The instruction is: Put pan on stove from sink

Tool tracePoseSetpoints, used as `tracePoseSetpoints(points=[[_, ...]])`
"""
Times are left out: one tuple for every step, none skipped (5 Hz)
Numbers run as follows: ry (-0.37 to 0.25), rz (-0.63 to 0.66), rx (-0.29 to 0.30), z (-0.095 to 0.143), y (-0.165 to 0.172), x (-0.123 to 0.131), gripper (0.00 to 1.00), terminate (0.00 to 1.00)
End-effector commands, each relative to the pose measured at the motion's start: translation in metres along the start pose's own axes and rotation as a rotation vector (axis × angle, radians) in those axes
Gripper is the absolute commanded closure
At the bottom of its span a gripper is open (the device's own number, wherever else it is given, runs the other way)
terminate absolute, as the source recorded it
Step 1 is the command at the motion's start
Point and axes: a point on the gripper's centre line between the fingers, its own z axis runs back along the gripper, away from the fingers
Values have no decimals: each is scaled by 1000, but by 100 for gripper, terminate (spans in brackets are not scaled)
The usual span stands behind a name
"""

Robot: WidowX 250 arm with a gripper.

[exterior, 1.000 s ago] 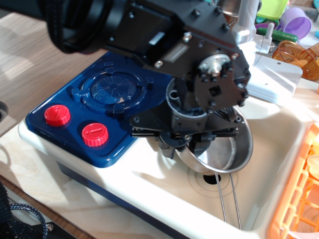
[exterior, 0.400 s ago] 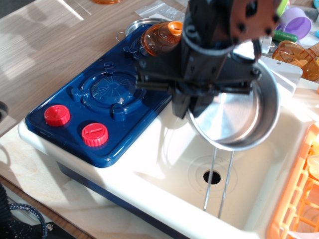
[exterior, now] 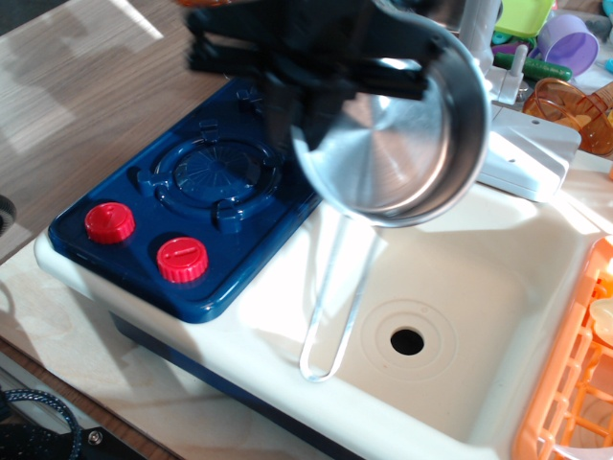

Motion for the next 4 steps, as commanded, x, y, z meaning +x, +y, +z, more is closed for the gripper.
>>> tracePoseSetpoints(points=[[-18, -2, -40, -2, 19, 0, 100, 0], [-21, -20, -53, -8, 32, -3, 100, 0], [-18, -51, -60, -9, 48, 4, 100, 0], [-21, -79, -71, -14, 60, 12, 100, 0]])
